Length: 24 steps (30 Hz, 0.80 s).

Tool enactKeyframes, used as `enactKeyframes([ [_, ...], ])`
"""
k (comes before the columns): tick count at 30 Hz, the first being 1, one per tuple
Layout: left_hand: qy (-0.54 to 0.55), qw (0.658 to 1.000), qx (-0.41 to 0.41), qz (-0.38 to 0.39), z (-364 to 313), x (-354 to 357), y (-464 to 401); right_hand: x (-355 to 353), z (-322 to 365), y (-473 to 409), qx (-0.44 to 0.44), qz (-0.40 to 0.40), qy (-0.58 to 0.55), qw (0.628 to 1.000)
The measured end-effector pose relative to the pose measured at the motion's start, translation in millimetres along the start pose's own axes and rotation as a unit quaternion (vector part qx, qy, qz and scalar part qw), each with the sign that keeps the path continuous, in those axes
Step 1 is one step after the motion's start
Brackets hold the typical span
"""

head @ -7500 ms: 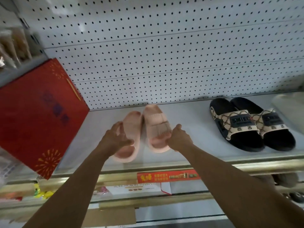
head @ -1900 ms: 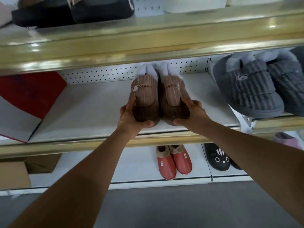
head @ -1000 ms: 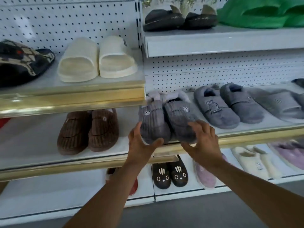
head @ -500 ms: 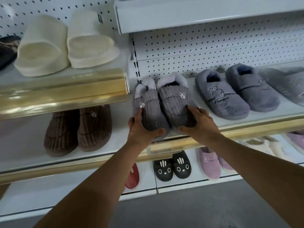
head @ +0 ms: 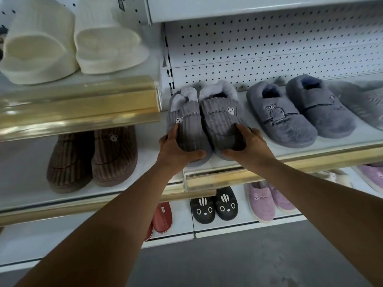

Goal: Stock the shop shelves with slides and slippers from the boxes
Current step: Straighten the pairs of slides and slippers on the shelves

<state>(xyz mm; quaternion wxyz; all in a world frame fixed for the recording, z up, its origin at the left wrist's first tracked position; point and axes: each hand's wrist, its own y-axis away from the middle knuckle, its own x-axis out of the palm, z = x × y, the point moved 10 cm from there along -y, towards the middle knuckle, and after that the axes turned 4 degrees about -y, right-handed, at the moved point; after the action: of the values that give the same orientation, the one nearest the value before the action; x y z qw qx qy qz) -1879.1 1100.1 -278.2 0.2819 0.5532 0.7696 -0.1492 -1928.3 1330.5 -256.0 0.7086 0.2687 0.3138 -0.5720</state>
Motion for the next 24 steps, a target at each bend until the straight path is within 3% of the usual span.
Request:
enactKeyframes([
  [6, 0.01, 0.999, -0.026, 0.014, 2.8, 0.8, 8.3, -5.0, 3.4, 8.7, 0.015, 0.016, 0.026, 0.999],
  [9, 0.002, 0.999, -0.042, -0.026, 3.3, -12.6, 20.9, -18.8, 5.6, 24.1, 0.023, -0.018, -0.015, 0.999],
  [15, 0.025, 0.995, 0.039, -0.09, -37.9, -31.9, 72.6, -45.9, 4.5, 79.9, 0.033, -0.055, -0.063, 0.996],
  [24, 0.047, 0.99, 0.129, -0.022, -136.2, 34.1, 104.6, -115.1, -34.8, 80.7, 0.028, -0.101, -0.042, 0.994],
])
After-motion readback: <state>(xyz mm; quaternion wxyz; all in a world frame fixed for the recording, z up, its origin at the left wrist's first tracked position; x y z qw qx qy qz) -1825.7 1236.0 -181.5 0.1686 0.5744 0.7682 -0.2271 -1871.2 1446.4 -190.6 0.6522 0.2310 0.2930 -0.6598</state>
